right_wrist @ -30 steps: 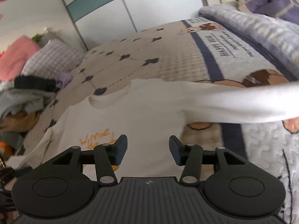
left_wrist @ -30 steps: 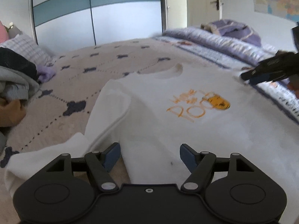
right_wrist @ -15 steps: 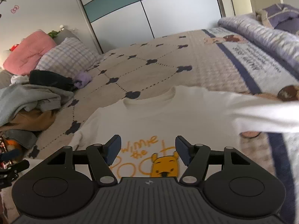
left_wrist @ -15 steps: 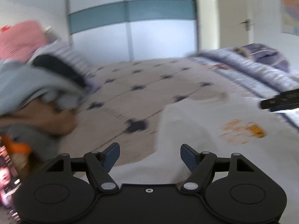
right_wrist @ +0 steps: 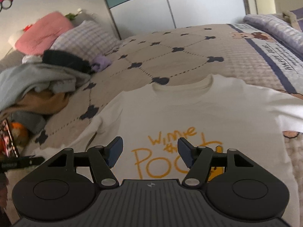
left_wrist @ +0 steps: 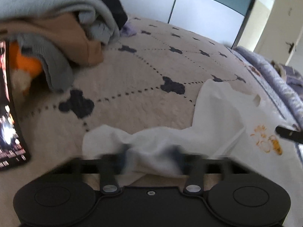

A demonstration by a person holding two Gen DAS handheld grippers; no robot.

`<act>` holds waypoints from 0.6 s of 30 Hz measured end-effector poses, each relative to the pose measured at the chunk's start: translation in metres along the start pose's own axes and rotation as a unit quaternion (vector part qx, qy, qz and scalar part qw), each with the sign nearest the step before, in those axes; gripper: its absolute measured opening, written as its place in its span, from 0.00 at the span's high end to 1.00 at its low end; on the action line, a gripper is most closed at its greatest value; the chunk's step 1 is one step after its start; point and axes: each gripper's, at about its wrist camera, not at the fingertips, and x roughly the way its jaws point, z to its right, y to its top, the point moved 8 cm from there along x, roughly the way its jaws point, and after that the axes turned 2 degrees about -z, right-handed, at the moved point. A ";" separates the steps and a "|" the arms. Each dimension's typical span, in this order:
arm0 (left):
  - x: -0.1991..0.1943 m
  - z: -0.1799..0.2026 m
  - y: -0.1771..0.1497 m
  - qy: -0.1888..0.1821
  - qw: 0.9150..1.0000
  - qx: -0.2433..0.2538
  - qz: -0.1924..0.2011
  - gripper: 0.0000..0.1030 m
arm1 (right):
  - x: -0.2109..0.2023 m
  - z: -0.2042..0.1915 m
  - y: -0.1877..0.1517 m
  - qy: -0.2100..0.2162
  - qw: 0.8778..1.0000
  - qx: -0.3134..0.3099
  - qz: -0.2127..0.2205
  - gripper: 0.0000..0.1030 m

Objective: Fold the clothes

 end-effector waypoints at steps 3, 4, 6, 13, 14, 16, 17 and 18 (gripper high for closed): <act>-0.012 0.004 0.004 0.019 0.999 0.008 0.039 0.93 | 0.005 -0.007 -0.007 -0.003 1.000 -0.018 -0.011 0.32; -0.020 0.006 0.007 0.032 0.997 0.018 0.061 0.94 | 0.006 -0.008 -0.009 -0.004 1.000 -0.023 -0.013 0.32; -0.035 0.011 0.014 0.065 0.991 0.045 0.106 0.94 | 0.007 -0.012 -0.012 -0.005 0.999 -0.034 -0.017 0.32; -0.069 0.014 0.025 0.159 0.958 0.093 0.219 0.94 | 0.012 -0.023 -0.020 -0.005 0.998 -0.056 -0.026 0.32; -0.068 0.014 0.023 0.155 0.961 0.091 0.210 0.94 | 0.014 -0.024 -0.020 -0.006 0.998 -0.059 -0.028 0.32; -0.061 0.017 0.016 0.146 0.968 0.086 0.185 0.93 | 0.017 -0.026 -0.021 -0.010 0.997 -0.066 -0.030 0.32; -0.058 0.018 0.010 0.143 0.971 0.086 0.172 0.93 | 0.017 -0.026 -0.021 -0.011 0.997 -0.069 -0.030 0.32; -0.054 0.020 0.004 0.140 0.974 0.087 0.158 0.93 | 0.017 -0.026 -0.021 -0.011 0.997 -0.070 -0.030 0.32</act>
